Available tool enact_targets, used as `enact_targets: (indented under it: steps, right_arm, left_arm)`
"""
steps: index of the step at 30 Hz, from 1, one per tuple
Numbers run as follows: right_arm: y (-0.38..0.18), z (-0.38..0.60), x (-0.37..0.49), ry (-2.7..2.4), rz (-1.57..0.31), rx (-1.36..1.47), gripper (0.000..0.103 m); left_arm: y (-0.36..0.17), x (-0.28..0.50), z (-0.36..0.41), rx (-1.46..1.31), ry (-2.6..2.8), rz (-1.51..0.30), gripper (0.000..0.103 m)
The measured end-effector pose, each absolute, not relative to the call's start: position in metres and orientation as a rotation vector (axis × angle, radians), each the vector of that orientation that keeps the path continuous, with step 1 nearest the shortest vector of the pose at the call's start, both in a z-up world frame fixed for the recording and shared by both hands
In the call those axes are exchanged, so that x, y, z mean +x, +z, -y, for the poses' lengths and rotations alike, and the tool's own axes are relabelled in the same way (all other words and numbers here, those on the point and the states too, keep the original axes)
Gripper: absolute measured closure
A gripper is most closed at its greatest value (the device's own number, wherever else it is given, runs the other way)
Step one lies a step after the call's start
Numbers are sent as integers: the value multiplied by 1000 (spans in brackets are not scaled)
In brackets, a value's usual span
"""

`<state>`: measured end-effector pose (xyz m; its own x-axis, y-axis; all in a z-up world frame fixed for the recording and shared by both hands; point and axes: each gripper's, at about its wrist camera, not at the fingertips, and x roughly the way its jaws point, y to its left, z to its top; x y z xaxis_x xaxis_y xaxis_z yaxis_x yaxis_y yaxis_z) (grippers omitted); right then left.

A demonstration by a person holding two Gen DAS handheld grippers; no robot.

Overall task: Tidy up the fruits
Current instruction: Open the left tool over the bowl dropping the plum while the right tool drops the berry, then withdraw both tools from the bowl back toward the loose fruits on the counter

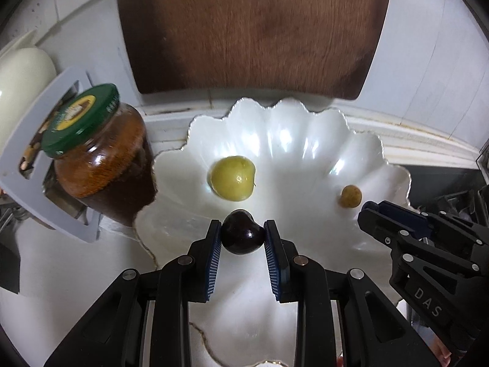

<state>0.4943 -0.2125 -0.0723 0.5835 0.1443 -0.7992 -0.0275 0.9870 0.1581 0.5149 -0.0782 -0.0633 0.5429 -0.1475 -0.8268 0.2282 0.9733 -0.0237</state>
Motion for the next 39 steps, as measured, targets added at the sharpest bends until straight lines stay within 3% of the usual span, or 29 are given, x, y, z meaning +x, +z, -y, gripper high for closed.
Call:
enact_targets:
  steps: [9, 10, 11, 13, 20, 39]
  right_arm:
    - [-79, 213, 502, 103, -990, 138, 80]
    - [-79, 212, 503, 105, -994, 141, 79]
    - [-79, 212, 503, 105, -998, 144, 79]
    - [-80, 213, 503, 103, -1005, 145, 69]
    - [-73, 217, 494, 80, -984, 132, 66]
    - [-20, 215, 436, 73, -824, 58, 66]
  left_arm:
    - [-74, 519, 82, 110, -237, -1014, 74]
    - [-75, 519, 82, 112, -236, -1017, 72]
    - [-75, 519, 82, 113, -235, -1017, 64]
    - [-74, 518, 81, 116, -225, -1005, 55]
    - [-63, 508, 74, 123, -187, -977, 48]
    - [-6, 454, 56, 108, -170, -834, 47]
